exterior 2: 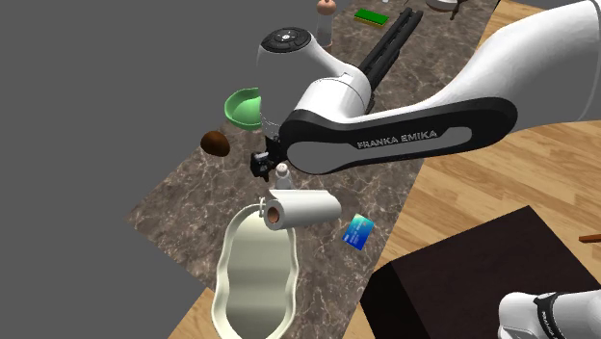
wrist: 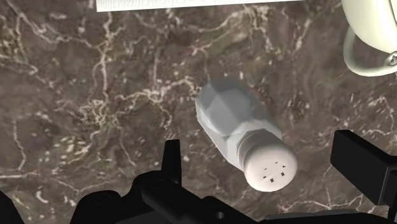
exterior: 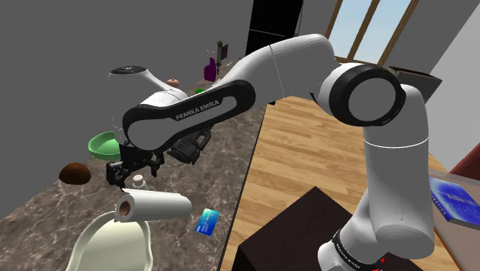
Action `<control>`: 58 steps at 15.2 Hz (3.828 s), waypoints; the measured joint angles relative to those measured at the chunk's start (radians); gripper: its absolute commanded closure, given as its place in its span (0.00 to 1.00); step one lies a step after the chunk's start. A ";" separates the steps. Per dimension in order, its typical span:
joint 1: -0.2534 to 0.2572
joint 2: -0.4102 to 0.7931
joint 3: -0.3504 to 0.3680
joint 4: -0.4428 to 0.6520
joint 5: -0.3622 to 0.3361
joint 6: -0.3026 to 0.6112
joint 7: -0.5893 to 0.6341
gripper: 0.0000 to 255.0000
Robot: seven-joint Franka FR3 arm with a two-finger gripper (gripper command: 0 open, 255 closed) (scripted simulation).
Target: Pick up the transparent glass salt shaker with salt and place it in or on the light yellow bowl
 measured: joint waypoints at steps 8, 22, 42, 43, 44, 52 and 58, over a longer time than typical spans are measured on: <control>0.000 -0.001 0.000 0.000 0.000 0.001 0.000 1.00; -0.004 -0.040 0.012 0.064 0.020 -0.101 -0.010 1.00; 0.011 -0.071 0.025 0.290 0.039 -0.353 -0.020 1.00; 0.014 -0.070 0.026 0.303 0.038 -0.365 -0.018 1.00; 0.017 -0.070 0.027 0.318 0.038 -0.379 -0.016 1.00; 0.084 -0.140 0.065 0.265 0.048 -0.392 0.094 1.00; 0.164 -0.177 0.103 0.242 0.045 -0.403 0.215 1.00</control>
